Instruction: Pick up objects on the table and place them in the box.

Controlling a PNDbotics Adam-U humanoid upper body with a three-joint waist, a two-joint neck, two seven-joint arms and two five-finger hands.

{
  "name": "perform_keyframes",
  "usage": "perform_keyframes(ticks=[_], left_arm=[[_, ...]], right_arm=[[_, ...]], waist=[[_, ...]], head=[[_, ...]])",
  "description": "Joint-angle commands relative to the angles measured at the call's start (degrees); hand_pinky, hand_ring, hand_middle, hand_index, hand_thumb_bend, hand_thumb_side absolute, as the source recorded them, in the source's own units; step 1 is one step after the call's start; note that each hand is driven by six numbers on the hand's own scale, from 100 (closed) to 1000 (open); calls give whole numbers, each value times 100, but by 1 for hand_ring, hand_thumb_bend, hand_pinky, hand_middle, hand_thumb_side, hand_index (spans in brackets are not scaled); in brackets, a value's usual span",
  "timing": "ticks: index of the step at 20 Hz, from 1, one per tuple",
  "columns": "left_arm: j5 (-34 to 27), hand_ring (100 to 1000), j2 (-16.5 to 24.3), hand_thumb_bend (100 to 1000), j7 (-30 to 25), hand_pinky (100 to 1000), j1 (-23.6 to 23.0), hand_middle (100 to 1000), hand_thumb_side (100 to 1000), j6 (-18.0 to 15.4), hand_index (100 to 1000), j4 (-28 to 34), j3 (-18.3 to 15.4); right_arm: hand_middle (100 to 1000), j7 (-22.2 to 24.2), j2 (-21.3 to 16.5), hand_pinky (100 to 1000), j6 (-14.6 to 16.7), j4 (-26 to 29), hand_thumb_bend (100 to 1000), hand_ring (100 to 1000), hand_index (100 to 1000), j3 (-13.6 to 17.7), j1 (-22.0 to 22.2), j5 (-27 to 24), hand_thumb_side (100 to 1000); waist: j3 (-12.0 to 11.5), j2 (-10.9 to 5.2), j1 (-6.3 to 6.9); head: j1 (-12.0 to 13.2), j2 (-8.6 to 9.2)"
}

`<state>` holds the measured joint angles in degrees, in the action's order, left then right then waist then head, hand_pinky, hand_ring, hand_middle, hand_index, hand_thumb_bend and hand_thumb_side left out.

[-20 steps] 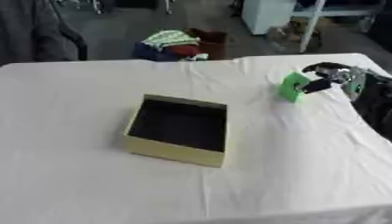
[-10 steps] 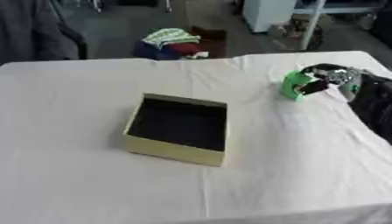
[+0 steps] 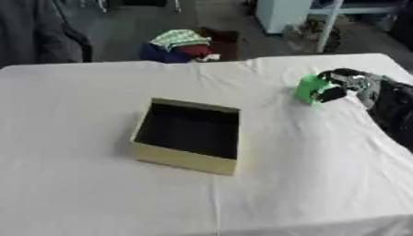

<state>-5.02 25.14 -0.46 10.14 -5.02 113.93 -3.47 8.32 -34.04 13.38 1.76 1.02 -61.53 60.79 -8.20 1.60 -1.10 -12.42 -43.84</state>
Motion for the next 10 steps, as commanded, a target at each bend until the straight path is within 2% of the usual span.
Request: perform_keyframes(ticks=[1,5,10], left_arm=[[-37,528,85,100,-13,665,49,494,477,-7,660,66,-28],[-40,529,82,100,-13,666,43,494,477,-8,660,66,-30],[-40,529,77,100,-12,666,27,495,477,-4,660,66,-36]], right_arm=[[580,-244,-120,825,85,194,100,845,1000,26,-93,80,248],[534,-444,-93,810,212,483,100,816,1000,183,-77,300,169],[515,-305,-20,808,440,1024,100,806,1000,422,-86,537,125]], waist=[[0,-50,24],[13,-62,26],[34,-76,28]], head=[[-20,-28],[-24,-28],[-14,-28]])
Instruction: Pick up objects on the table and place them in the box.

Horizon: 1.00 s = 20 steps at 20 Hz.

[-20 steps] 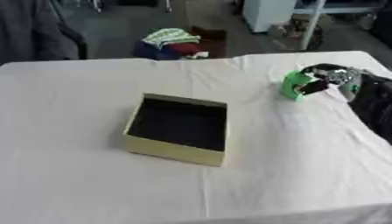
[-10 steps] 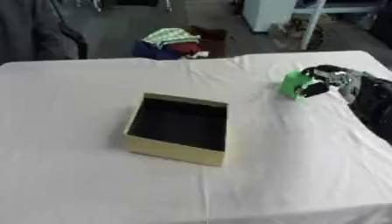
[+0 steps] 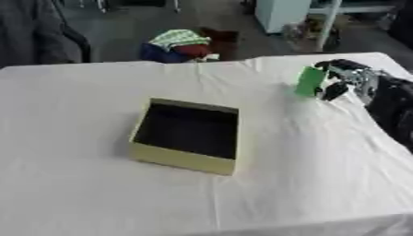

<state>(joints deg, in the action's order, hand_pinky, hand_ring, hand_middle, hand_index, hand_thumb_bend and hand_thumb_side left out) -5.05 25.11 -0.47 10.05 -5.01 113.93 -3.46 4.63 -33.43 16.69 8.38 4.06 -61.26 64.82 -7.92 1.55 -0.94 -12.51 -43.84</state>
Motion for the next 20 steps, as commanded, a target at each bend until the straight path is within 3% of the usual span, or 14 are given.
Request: perform_keyframes(ticks=[1,6,10,16,20], left_arm=[[-38,530,79,100,-11,666,33,495,477,-5,660,66,-36],[-41,530,68,100,-15,666,28,496,478,-4,660,66,-36],[-41,531,58,100,-18,667,26,496,478,-3,660,66,-37],[-41,531,47,100,-26,667,31,496,479,1,660,66,-34],[-49,532,41,100,-32,668,44,497,479,-4,660,66,-30]], right_arm=[[512,132,-51,807,185,509,100,803,1000,174,-123,172,121],[510,625,150,808,774,1323,100,800,1000,374,-167,176,100],[514,1030,320,809,1444,1945,100,806,1000,283,-204,58,100],[512,1452,548,808,2456,2591,100,813,1000,-140,-232,-337,100],[518,1749,711,807,3169,2879,100,817,1000,-581,-238,-758,100]], waist=[[12,-75,12],[26,-78,17],[14,-68,21],[5,-52,12],[4,-41,3]], head=[[-2,-28],[2,-28],[7,-28],[14,-28],[23,-28]])
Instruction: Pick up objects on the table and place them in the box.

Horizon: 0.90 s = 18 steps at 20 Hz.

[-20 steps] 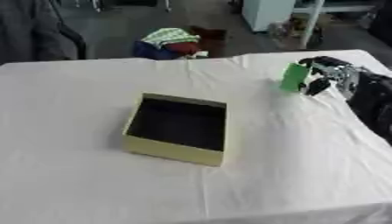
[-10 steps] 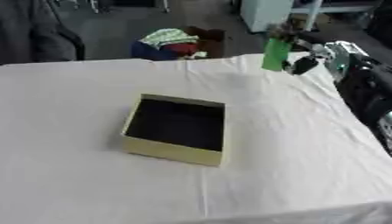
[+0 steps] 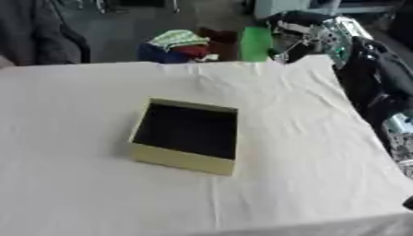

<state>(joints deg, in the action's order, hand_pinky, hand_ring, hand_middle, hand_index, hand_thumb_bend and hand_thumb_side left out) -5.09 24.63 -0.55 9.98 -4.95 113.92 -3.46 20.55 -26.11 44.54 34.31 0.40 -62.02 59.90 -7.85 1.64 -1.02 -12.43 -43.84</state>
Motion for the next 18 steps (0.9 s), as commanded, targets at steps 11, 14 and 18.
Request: perform_keyframes(ticks=[11,14,18], left_arm=[[-56,533,93,100,-48,669,82,498,481,-11,661,67,-14],[-59,534,95,100,-52,669,84,498,481,-10,661,67,-13],[-63,534,95,100,-58,669,94,498,481,-14,661,67,-11]], right_arm=[[531,1717,538,810,743,1335,100,821,1000,-1554,-175,-2100,172],[538,2257,670,811,743,1457,100,825,1000,-1728,-170,-2527,209],[542,2784,835,812,743,1424,100,823,1000,-1822,-109,-2760,251]], waist=[[-28,-42,-32],[-38,-45,-41],[-46,-38,-48]], head=[[-10,-28],[-13,-28],[-19,-28]])
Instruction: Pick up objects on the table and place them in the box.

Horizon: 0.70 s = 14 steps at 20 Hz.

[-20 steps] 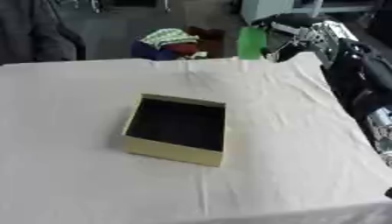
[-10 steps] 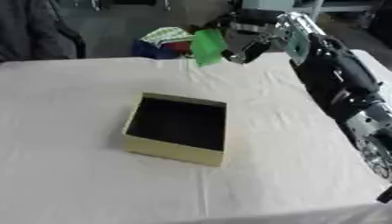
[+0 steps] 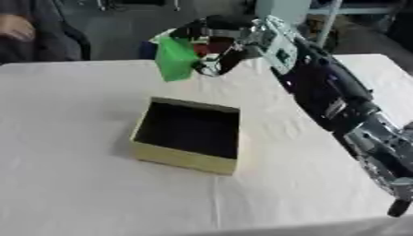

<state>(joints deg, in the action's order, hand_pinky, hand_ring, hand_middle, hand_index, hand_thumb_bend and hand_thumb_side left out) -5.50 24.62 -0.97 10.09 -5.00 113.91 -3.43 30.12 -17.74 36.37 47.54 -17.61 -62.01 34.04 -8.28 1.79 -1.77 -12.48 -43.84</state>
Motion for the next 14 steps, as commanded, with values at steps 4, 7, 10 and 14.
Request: perform_keyframes(ticks=[4,7,10,14], left_arm=[[-18,535,96,100,-18,669,80,499,481,-6,661,68,-19],[-19,535,90,100,-21,669,85,499,481,-7,661,68,-18],[-17,535,93,100,-22,669,79,499,480,-7,661,68,-19],[-15,536,76,100,-25,670,73,499,481,-4,660,68,-19]], right_arm=[[547,2082,82,814,1560,23,100,824,1000,-20,-9,-193,280],[548,2165,129,814,1560,-19,100,823,1000,-27,66,-142,294],[553,2182,165,815,1560,-62,100,824,1000,-29,148,-74,306],[574,2184,189,819,1560,-104,100,828,1000,-37,235,80,318]], waist=[[-6,-47,17],[6,-40,18],[6,-38,20],[-14,-30,25]], head=[[-10,-28],[-3,-28],[-6,-28],[4,-28]])
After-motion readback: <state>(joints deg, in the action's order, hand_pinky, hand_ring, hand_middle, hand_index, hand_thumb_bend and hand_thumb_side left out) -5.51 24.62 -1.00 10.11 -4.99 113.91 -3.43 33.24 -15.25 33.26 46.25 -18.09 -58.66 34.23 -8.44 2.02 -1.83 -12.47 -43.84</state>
